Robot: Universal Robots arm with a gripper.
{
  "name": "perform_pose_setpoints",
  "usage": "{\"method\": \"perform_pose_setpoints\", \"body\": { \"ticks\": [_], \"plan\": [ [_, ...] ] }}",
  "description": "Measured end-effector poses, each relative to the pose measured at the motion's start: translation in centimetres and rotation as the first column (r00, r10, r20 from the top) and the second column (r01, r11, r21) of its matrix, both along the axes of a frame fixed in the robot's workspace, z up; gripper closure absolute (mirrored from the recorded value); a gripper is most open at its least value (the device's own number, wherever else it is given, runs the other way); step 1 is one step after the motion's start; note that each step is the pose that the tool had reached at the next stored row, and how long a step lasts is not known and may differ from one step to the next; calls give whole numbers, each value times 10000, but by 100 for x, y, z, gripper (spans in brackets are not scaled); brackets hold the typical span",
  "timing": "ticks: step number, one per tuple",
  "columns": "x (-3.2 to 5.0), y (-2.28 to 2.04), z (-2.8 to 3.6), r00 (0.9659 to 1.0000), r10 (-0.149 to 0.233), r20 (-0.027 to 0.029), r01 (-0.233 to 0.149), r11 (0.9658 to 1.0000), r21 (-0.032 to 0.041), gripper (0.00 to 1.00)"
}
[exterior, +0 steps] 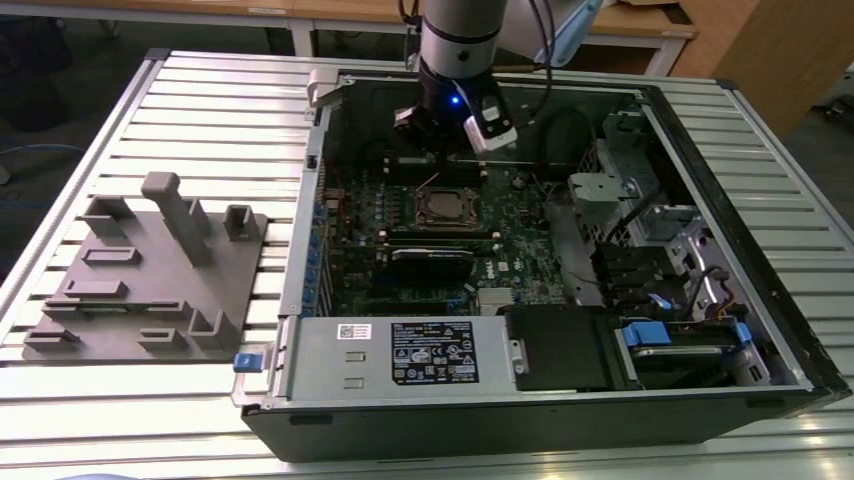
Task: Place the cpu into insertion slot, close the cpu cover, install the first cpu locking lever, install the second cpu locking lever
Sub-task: 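Install the first cpu locking lever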
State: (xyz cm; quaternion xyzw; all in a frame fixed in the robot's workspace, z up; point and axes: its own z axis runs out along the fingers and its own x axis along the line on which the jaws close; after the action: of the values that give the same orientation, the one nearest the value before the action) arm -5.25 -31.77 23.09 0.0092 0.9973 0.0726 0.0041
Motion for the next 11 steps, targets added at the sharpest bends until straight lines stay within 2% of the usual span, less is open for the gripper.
{"method": "perform_pose_setpoints", "body": {
  "ticks": [4,8,11],
  "plan": [
    [0,1,-28,10000,0,25,0,10000,-2,90],
    [0,1,-59,10000,0,92,0,10000,-3,90],
    [9,1,-82,9999,0,102,0,10000,-2,90]
  ]
}}
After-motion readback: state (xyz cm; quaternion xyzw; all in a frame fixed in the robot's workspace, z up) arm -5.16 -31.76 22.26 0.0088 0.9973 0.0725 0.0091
